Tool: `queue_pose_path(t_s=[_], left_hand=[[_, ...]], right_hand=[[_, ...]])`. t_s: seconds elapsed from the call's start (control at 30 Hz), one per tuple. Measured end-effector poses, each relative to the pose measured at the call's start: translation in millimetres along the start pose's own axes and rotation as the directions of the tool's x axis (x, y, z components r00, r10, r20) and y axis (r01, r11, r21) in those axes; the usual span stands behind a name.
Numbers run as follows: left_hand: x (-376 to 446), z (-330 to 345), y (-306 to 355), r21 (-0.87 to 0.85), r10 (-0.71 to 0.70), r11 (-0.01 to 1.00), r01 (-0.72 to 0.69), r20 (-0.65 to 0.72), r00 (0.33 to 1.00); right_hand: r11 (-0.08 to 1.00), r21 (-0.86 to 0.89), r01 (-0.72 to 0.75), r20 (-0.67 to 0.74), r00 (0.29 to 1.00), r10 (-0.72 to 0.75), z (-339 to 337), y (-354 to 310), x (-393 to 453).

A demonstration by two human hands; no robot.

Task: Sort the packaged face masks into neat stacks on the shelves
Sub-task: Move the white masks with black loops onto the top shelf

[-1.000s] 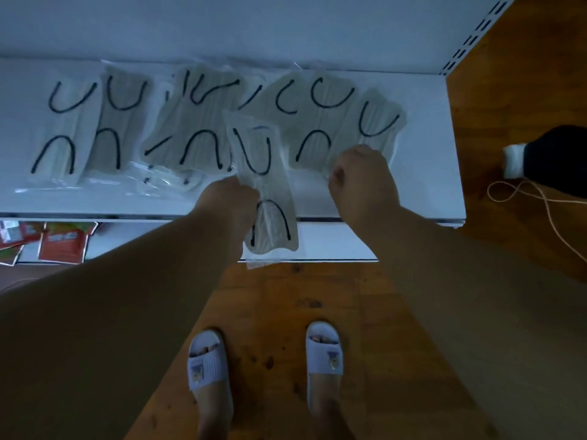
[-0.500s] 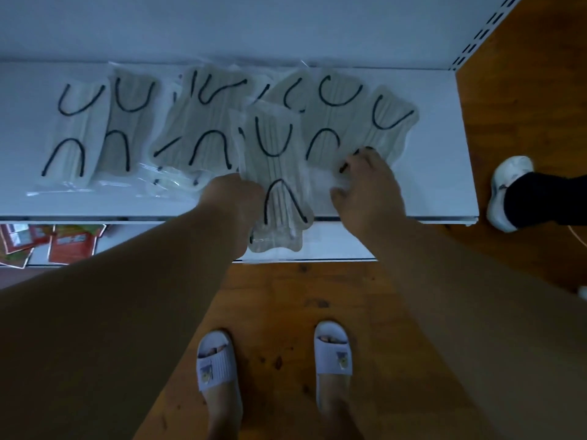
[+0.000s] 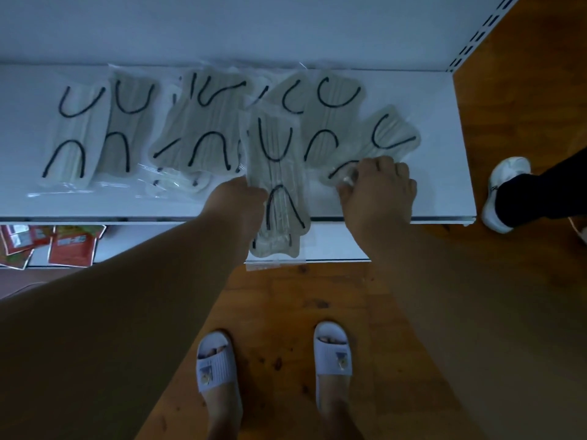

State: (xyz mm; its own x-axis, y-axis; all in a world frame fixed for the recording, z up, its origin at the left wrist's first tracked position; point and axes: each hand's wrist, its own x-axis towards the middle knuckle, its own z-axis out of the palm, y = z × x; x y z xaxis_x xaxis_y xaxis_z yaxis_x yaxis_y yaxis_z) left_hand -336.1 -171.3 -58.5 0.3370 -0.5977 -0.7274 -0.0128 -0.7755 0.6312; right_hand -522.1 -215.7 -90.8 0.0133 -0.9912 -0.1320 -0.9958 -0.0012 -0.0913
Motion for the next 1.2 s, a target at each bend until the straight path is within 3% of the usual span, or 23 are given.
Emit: queue_pose_path(t_s=[0.07, 0.17, 0.23, 0.27, 0.33, 0.37, 0.47, 0.6, 0.73, 0.83, 0.9, 0.97, 1.0, 1.03, 1.07, 1.2], left_hand=[[5, 1, -1, 0.035, 0.042, 0.999, -0.041, -0.036, 0.998], [4, 2, 4, -0.004, 0.05, 0.999, -0.051, -0.035, 0.998], [-5, 2, 7, -0.142, 0.015, 0.99, -0.012, 0.017, 1.0], [-9, 2, 9, -0.254, -0.015, 0.967, 0.028, 0.054, 0.998], [-10, 2, 11, -0.268, -0.032, 0.962, 0.058, 0.098, 0.995], [-11, 1, 12, -0.172, -0.004, 0.985, 0.017, 0.08, 0.997], [-7, -6, 7, 0.077, 0.072, 0.995, -0.064, -0.103, 0.992], [-14, -13, 0, 0.154, 0.109, 0.985, -0.08, -0.19, 0.976], [-16, -16, -2, 0.19, 0.138, 0.977, -0.1, -0.198, 0.97], [-16, -21, -3, 0.158, 0.128, 0.983, -0.098, -0.193, 0.973], [-16, -23, -3, -0.005, 0.067, 0.998, -0.069, -0.159, 0.985], [-20, -27, -1, -0.21, 0.007, 0.977, -0.024, -0.077, 0.997], [-23, -29, 0, -0.251, 0.005, 0.968, -0.014, -0.035, 0.999], [-21, -32, -2, -0.227, 0.027, 0.974, -0.025, 0.006, 1.0], [-22, -35, -3, -0.176, 0.048, 0.983, -0.045, 0.009, 0.999], [-20, -58, -10, -0.099, 0.085, 0.99, -0.099, -0.138, 0.987]], right_hand=[[1.0, 0.024, 0.002, -0.042, 0.999, -0.001, -1, 2, 3], [0.959, 0.28, 0.044, -0.137, 0.991, -0.005, -7, 0, 0], [0.863, 0.44, 0.25, -0.144, 0.968, -0.207, -11, -10, -9], [0.807, 0.445, 0.388, -0.125, 0.919, -0.374, -13, -17, -17], [0.689, 0.432, 0.582, -0.118, 0.794, -0.597, -11, -27, -28], [0.677, 0.447, 0.584, -0.126, 0.791, -0.599, -11, -30, -26], [0.781, 0.446, 0.436, -0.119, 0.894, -0.431, -11, -32, -6], [0.906, 0.218, 0.363, 0.142, 0.907, -0.397, -7, -29, 14], [0.947, 0.027, 0.319, 0.117, 0.94, -0.32, -6, -25, 11], [0.95, 0.222, 0.221, -0.041, 0.975, -0.217, -11, -26, 4], [0.843, 0.485, 0.232, -0.156, 0.972, -0.177, -19, -38, -7], [0.714, 0.567, 0.41, -0.135, 0.902, -0.41, -24, -56, -28], [0.648, 0.559, 0.517, -0.113, 0.822, -0.559, -24, -65, -41], [0.601, 0.545, 0.585, -0.107, 0.759, -0.642, -21, -71, -50], [0.589, 0.538, 0.603, -0.115, 0.745, -0.657, -19, -74, -54], [0.717, 0.544, 0.435, -0.165, 0.894, -0.417, -20, -83, -39]])
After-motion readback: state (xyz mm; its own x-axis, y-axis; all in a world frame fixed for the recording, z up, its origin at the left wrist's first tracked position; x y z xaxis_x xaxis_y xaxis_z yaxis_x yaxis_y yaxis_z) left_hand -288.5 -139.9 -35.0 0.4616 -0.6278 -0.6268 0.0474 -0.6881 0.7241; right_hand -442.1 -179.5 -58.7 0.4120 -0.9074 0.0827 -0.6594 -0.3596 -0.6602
